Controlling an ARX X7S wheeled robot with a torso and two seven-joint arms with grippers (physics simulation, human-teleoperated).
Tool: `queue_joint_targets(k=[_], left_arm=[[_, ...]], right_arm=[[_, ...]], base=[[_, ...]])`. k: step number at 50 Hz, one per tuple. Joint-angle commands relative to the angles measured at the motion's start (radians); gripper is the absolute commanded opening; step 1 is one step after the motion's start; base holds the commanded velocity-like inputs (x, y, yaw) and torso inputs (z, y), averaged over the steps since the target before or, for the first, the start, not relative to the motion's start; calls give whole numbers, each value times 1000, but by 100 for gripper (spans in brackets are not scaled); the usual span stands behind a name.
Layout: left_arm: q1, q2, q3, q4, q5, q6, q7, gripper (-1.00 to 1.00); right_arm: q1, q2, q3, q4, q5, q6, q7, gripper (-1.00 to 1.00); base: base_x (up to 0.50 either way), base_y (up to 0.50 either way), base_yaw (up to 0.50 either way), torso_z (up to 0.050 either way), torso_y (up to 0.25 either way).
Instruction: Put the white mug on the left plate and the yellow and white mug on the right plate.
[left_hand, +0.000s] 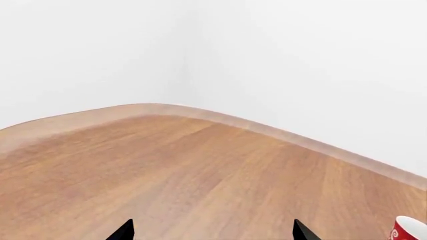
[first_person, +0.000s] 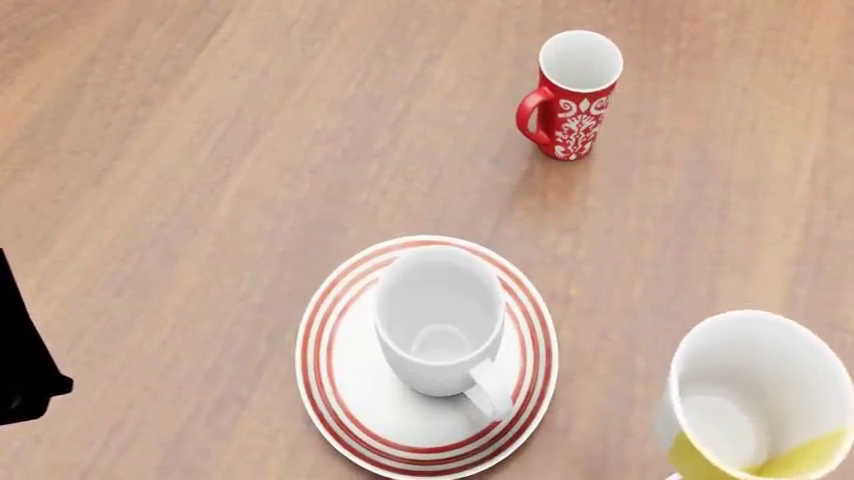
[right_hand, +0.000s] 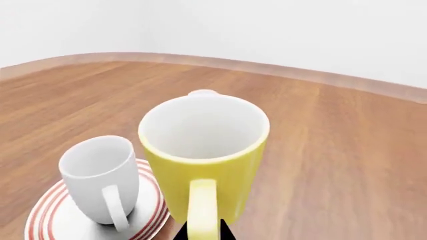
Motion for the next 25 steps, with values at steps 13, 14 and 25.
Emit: queue_joint_targets(k=[13,14,25], left_arm=[[-7,-4,11,-3,1,-3,-5,100],[-7,-4,12,-4,2,-4,-6,100],[-11,-6,13,-7,-2,-5,-8,100]], right_arm=[[-190,-109,72,43,-3,-179,-98,-100],[-190,-113,71,50,-5,-183,-102,-100],[-200,-152,78,94,-4,-219,-142,-100]], base=[[0,0,0,0,0],[0,0,0,0,0],[0,0,0,0,0]])
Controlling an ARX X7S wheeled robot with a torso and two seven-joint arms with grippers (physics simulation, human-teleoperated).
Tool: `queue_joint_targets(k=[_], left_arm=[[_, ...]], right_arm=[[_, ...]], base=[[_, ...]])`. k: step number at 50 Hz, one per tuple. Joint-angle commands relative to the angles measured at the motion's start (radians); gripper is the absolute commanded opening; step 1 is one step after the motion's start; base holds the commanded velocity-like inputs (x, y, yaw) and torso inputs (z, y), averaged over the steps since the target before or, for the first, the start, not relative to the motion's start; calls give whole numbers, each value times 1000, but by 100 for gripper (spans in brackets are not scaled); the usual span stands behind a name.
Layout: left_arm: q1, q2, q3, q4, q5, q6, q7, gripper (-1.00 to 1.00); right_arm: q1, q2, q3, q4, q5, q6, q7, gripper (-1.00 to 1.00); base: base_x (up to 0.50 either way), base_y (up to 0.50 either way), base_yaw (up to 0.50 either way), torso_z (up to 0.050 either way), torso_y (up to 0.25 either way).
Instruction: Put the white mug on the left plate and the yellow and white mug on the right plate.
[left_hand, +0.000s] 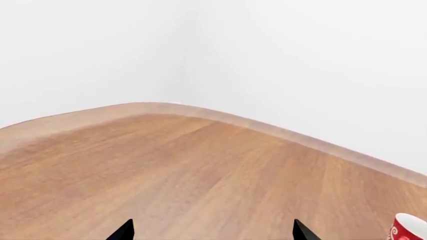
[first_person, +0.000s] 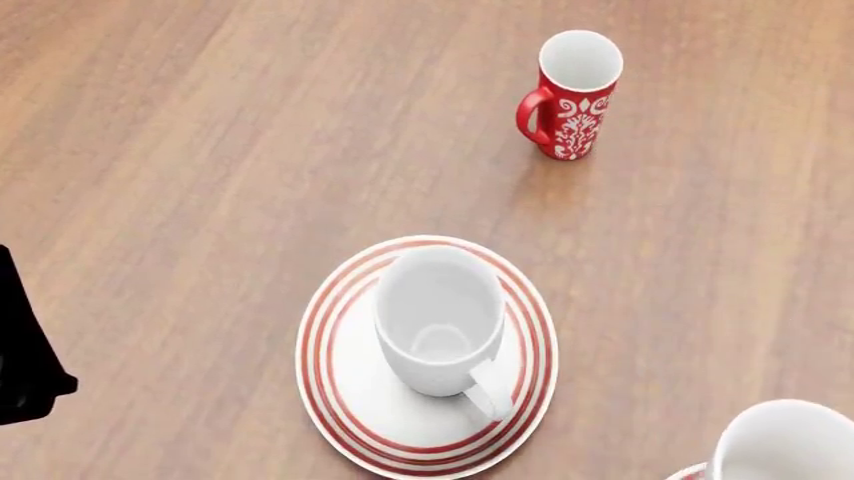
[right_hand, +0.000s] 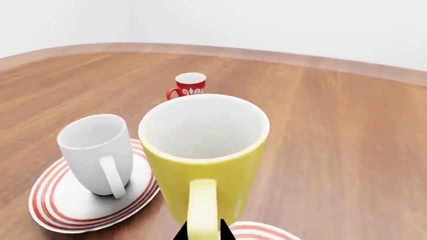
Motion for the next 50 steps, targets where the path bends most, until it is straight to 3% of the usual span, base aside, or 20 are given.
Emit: queue_joint_targets(k=[1,27,50], left_arm=[[-4,-2,3,-1,-2,-2,-4,100],[3,-13,-6,5,-13,2,-11,100],[5,-18,-6,14,-20,-1,-24,100]], right_arm=[[-27,-44,19,33,4,-53,-43,-100],[26,-98,11,222,14,-112,-118,-100],[110,-69,-11,303,30,-46,-106,-100]], base=[[0,0,0,0,0],[0,0,0,0,0],[0,0,0,0,0]])
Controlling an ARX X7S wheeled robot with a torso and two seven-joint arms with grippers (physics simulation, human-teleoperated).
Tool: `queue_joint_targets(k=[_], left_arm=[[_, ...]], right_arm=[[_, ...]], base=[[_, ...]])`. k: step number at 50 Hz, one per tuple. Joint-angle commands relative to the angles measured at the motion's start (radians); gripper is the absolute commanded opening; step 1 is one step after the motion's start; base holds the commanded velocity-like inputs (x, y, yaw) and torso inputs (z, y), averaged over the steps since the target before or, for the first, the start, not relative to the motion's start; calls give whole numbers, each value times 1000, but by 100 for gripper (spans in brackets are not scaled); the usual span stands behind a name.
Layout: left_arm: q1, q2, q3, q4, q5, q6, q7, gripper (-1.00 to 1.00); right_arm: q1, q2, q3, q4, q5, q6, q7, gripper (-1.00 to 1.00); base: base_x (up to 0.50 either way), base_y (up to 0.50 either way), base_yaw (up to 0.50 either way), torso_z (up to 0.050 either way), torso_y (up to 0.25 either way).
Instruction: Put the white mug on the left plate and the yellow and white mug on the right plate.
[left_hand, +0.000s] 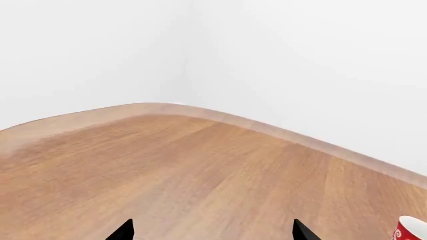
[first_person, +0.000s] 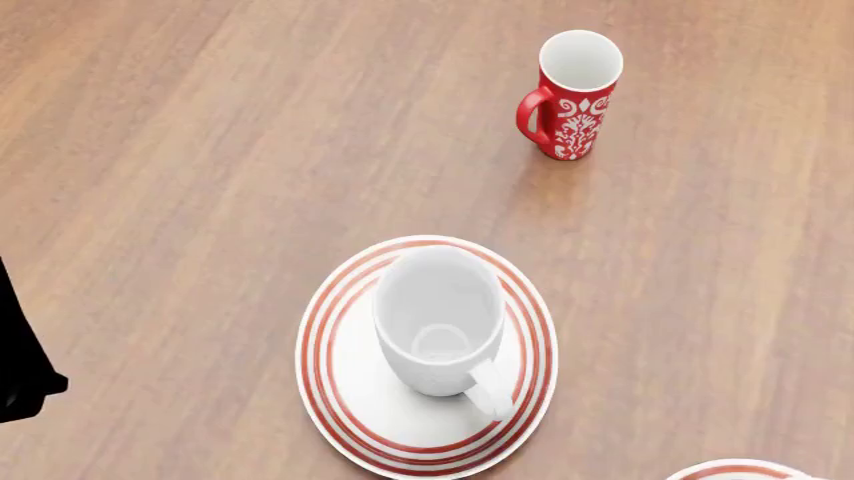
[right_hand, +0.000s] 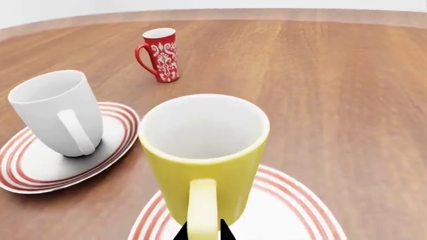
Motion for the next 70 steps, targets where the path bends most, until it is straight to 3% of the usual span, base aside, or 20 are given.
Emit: queue_joint_targets(k=[1,24,62,63,70], left_arm=[[0,-3,1,5,-4,-4,-7,100],[-1,-5,4,-1,-4,2,-11,100],[-3,-16,5,15,-16,-4,-28,100],[-3,-16,5,15,-16,-5,-28,100],[-6,-16,6,15,-18,-6,-32,100]], right_arm=[[37,11,0,39,15,19,3,-100],[104,6,-10,194,26,3,-28,-100],[123,8,-29,208,26,22,-8,-100],[123,8,-27,207,27,24,-5,100],[103,-1,-8,182,44,3,-1,100]], base=[[0,0,0,0,0],[0,0,0,0,0],[0,0,0,0,0],[0,0,0,0,0],[0,0,0,0,0]])
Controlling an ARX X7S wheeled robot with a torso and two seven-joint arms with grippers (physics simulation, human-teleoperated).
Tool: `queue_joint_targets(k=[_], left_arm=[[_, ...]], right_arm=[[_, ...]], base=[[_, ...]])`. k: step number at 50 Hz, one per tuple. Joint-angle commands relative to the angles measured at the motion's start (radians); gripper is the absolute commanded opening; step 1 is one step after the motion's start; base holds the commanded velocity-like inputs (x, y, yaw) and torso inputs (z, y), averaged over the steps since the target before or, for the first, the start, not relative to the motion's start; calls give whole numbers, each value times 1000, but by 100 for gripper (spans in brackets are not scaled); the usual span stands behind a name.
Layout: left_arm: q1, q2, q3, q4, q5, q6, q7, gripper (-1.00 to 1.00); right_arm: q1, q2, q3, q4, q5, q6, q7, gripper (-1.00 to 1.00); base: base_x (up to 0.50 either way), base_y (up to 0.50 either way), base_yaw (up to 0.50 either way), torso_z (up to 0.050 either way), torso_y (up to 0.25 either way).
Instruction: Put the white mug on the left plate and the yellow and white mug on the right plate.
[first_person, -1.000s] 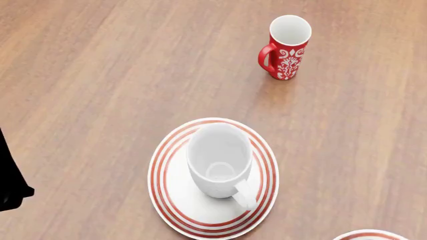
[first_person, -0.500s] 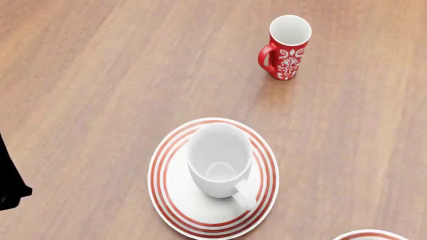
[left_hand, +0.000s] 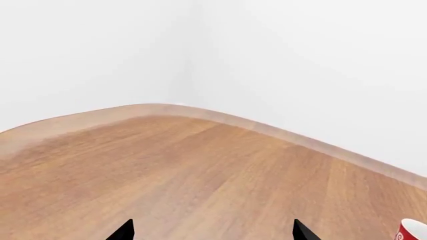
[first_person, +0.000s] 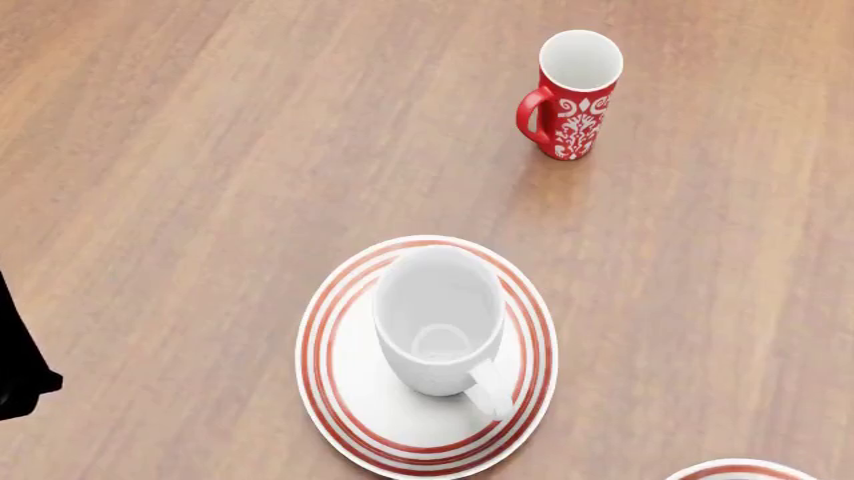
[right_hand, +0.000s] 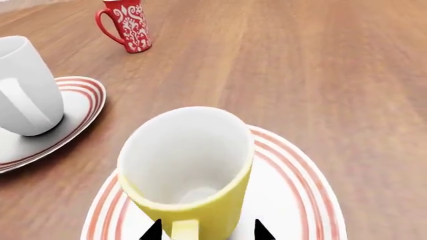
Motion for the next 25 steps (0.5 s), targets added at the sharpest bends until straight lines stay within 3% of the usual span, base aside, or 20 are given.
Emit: queue_joint_targets(k=[1,25], left_arm=[[-4,0,3,-4,-1,0,-3,100],[-11,-5,3,-6,-4,0,-10,100]], right_arm=[[-24,-11,25,-36,15,-29,10,100],[-108,-76,94,-125,31,-206,-18,100]], base=[[0,0,0,0,0],[0,0,0,0,0]])
